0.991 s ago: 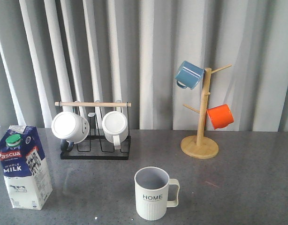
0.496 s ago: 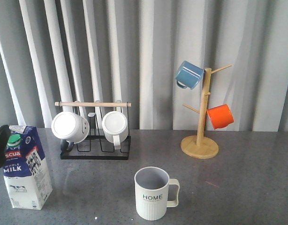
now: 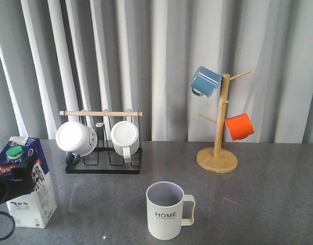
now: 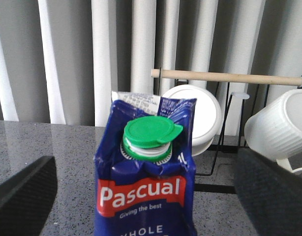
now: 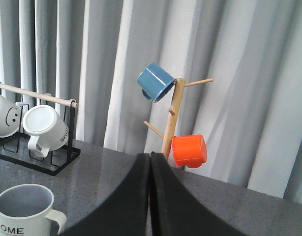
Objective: Place milk next to cup
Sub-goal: 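Grasp the milk carton with the left gripper and lift it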
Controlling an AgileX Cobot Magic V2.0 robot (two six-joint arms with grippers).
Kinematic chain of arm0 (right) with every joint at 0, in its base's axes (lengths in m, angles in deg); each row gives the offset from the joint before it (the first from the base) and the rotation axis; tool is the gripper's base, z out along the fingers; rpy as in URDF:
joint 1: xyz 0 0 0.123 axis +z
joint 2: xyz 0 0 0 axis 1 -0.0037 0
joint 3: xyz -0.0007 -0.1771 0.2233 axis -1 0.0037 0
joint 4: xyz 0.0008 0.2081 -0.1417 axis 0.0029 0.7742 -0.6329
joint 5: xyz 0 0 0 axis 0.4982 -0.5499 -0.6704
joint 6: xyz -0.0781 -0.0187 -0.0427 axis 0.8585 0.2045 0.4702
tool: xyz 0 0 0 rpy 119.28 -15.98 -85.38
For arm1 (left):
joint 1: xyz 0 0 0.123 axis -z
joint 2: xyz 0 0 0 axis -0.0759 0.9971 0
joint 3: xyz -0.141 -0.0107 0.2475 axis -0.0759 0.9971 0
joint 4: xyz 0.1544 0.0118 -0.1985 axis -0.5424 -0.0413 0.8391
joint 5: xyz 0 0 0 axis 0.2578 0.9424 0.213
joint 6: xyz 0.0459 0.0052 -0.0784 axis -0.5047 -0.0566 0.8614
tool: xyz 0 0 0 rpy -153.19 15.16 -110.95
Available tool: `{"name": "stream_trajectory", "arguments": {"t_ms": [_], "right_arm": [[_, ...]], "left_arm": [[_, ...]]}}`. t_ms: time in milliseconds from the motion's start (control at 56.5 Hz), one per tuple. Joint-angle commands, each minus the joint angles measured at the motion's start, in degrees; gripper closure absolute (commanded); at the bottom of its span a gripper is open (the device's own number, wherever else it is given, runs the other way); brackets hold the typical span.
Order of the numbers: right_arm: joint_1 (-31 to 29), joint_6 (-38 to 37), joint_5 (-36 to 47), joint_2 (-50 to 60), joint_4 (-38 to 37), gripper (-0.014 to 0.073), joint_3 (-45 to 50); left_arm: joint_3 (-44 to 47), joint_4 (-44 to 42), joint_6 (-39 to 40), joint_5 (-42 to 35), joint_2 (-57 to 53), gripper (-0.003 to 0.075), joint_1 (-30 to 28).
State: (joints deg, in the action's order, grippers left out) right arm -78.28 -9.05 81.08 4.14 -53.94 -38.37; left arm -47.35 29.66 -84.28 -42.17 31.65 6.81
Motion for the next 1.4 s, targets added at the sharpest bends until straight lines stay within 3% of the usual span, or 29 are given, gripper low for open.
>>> {"name": "stream_trajectory", "arguments": {"t_ms": [0, 265, 442, 549, 708, 761, 1133, 1257, 1381], "right_arm": [[-0.5, 0.0, 3.9, 0.1, -0.2, 0.0602, -1.5], [-0.5, 0.0, 3.9, 0.1, -0.2, 0.0602, -1.5], [-0.5, 0.0, 3.9, 0.1, -0.2, 0.0602, -1.5], [-0.5, 0.0, 3.9, 0.1, -0.2, 0.0602, -1.5], [-0.5, 0.0, 3.9, 0.1, -0.2, 0.0602, -1.5], [-0.5, 0.0, 3.9, 0.1, -0.2, 0.0602, -1.5], [-0.5, 0.0, 3.9, 0.1, -0.2, 0.0602, -1.5], [-0.5, 0.0, 3.9, 0.1, -0.2, 0.0602, -1.5], [-0.5, 0.0, 3.9, 0.1, -0.2, 0.0602, -1.5]], "left_arm": [[-2.0, 0.3, 0.9, -7.1, 0.7, 0.0014, 0.5], [-3.6, 0.4, 2.0, -7.1, 5.2, 0.004, 0.3], [-8.1, 0.4, 1.1, -0.5, 7.0, 0.0136, 0.3], [-8.7, 0.4, 1.1, 0.2, 7.2, 0.0288, 0.3], [-8.6, 0.4, 1.8, 0.2, 7.0, 0.066, 0.3], [-8.6, 0.4, 1.6, -0.2, 7.0, 0.0729, 0.3], [-8.6, -0.5, 0.5, 2.4, 6.0, 0.0727, 0.6], [-8.6, -4.9, -1.8, 4.9, 0.4, 0.0726, 1.2], [-8.6, -3.9, 0.5, 5.5, -7.4, 0.0726, 2.3]]}}
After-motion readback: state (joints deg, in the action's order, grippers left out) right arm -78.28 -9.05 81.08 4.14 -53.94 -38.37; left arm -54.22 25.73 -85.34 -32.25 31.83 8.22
